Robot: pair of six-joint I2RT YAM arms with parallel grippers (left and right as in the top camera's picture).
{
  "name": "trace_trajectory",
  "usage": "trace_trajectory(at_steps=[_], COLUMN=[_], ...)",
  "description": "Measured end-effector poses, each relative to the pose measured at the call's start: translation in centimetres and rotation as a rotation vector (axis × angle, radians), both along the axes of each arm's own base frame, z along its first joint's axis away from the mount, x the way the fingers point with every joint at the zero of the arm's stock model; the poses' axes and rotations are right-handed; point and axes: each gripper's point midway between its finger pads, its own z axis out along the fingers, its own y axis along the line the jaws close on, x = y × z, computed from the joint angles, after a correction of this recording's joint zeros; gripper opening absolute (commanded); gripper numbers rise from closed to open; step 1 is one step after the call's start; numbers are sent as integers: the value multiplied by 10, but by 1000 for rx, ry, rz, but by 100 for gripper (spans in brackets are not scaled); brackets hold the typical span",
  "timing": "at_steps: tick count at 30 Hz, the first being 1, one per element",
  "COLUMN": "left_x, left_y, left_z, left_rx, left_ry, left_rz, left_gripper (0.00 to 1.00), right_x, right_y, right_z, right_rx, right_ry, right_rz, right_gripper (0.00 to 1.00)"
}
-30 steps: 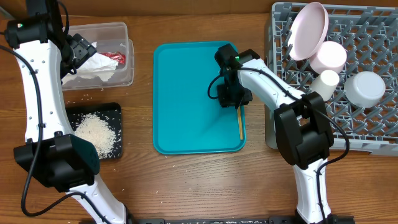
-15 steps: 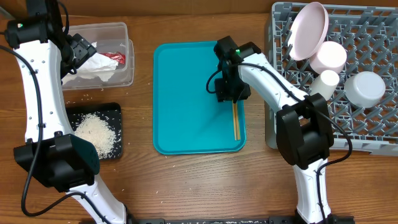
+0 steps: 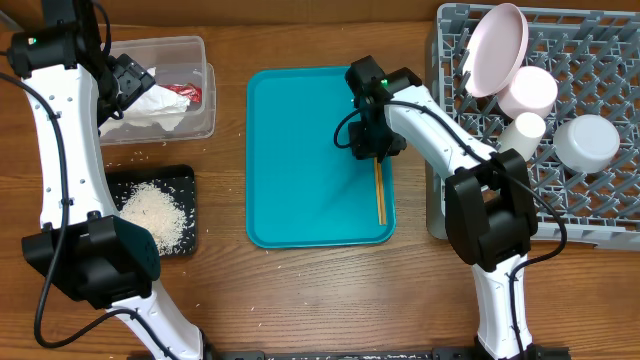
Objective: Sort waste into correct bins and load items into the dishwasher
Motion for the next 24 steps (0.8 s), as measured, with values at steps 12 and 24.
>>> trace_trajectory(at_steps=[12, 24], left_x=[0, 0], left_y=[0, 0], left_z=[0, 0], left_rx=[0, 0], left_ry=[0, 0], left_rz=[0, 0], left_gripper=[100, 100], right_x=[2, -7], right_y=[0, -5], right_z=[0, -20], right_rx=[-17, -34], right_ry=[-17, 5], right_rz=[7, 7], right_gripper=[42, 41])
